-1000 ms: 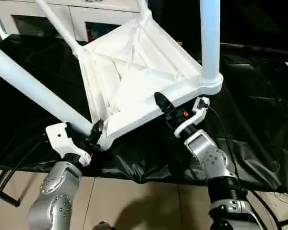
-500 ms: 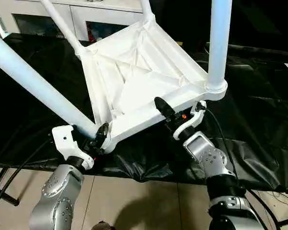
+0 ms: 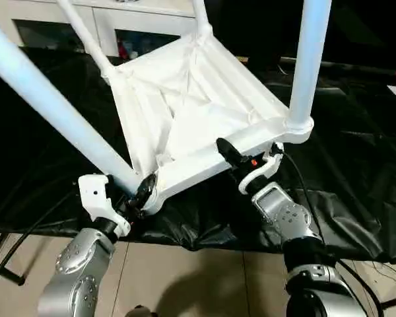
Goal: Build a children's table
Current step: Flip table
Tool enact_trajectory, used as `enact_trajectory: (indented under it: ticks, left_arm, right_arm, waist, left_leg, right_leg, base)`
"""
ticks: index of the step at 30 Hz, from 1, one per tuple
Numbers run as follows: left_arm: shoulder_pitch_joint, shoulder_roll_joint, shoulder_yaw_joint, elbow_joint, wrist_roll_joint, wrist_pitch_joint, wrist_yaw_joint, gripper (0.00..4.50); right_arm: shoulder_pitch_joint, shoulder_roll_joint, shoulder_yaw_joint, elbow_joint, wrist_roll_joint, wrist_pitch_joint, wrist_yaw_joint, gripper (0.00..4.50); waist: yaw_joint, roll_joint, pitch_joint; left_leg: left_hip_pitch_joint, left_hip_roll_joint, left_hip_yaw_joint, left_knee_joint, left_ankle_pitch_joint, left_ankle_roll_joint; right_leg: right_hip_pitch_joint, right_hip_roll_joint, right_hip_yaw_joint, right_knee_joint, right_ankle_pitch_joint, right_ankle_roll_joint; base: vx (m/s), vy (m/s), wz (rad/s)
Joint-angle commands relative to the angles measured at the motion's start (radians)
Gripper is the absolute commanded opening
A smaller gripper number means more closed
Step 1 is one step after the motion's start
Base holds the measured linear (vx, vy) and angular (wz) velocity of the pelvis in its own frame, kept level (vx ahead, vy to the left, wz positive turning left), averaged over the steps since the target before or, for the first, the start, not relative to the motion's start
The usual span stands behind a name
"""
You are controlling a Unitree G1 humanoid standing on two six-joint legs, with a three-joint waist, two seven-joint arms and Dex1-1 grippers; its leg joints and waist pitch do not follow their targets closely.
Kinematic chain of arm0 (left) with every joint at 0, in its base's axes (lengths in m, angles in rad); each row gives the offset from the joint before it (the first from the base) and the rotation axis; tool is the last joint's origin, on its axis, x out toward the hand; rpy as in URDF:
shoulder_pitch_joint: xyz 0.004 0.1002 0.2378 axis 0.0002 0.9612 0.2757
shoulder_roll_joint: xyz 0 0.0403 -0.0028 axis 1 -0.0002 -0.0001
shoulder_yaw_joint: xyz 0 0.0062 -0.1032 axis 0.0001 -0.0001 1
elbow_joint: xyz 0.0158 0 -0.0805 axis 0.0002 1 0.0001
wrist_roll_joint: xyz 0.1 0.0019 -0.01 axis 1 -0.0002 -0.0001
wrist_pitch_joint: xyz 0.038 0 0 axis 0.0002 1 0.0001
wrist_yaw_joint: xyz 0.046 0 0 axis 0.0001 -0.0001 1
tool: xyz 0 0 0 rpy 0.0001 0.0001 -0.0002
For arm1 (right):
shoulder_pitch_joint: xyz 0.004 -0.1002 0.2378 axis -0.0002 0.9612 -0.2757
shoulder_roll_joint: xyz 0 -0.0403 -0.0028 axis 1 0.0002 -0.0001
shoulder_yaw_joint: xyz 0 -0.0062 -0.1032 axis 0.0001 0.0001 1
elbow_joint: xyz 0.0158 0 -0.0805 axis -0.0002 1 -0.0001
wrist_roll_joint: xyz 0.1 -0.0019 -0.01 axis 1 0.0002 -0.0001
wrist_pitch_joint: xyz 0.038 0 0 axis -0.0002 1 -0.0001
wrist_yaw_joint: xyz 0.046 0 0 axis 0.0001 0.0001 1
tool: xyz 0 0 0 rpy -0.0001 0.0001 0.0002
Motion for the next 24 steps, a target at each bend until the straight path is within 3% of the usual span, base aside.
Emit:
enact_trajectory:
  ticks: [1,7,10,12,19,24]
  left_arm:
    - [0.005,-0.013,-0.055,-0.013,-0.029,-0.004,-0.048,2.48]
    - [0.029,0.008,-0.013,-0.018,-0.060,0.011,-0.069,3.26]
    - [0.061,0.028,0.005,-0.043,-0.077,0.022,-0.084,3.33]
    - [0.095,0.052,0.020,-0.061,-0.080,0.021,-0.094,3.63]
    - [0.157,0.101,0.008,-0.091,-0.059,0.007,-0.131,4.11]
    - [0.174,0.118,-0.024,-0.129,-0.038,-0.006,-0.137,4.50]
  right_arm:
    - [-0.050,-0.013,0.010,-0.029,-0.009,-0.021,0.023,2.24]
    - [-0.059,-0.023,-0.001,-0.036,-0.051,-0.105,-0.025,2.08]
    - [-0.062,-0.036,-0.025,-0.046,-0.057,-0.137,-0.059,1.99]
    - [-0.059,-0.051,-0.037,-0.070,-0.059,-0.150,-0.073,1.97]
    - [-0.020,-0.088,-0.044,-0.155,-0.082,-0.161,-0.105,1.95]
    - [0.018,-0.101,-0.034,-0.232,-0.104,-0.173,-0.132,1.95]
  waist:
    - [0.004,0.007,-0.068]
    - [0.005,0.005,-0.072]
    - [0.005,0.006,-0.069]
    - [0.005,0.007,-0.067]
    - [0.022,0.015,-0.060]
    - [0.023,0.016,-0.061]
  left_leg:
    - [0.030,0.034,-0.005,-0.064,-0.026,0.014]
    - [0.026,0.031,-0.002,-0.057,0.009,0.026]
    - [0.028,0.033,-0.001,-0.059,-0.023,0.029]
    - [0.029,0.033,0.000,-0.061,-0.047,0.025]
    - [0.041,0.038,0.000,-0.072,-0.138,-0.027]
    - [0.036,0.036,-0.002,-0.074,-0.144,-0.048]
  right_leg:
    - [0.036,-0.061,0.024,-0.052,0.223,-0.192]
    - [0.036,-0.057,0.025,-0.045,0.272,-0.203]
    - [0.032,-0.059,0.026,-0.047,0.237,-0.202]
    - [0.030,-0.057,0.026,-0.051,0.201,-0.198]
    - [0.015,-0.054,0.028,-0.063,0.071,-0.151]
    - [0.016,-0.054,0.028,-0.064,0.071,-0.122]
  base:
    - [0.000,0.000,0.00]
    - [0.000,0.000,0.00]
    - [0.000,0.000,0.00]
    - [0.000,0.000,0.00]
    - [0.000,0.000,0.00]
    - [0.000,0.000,0.00]
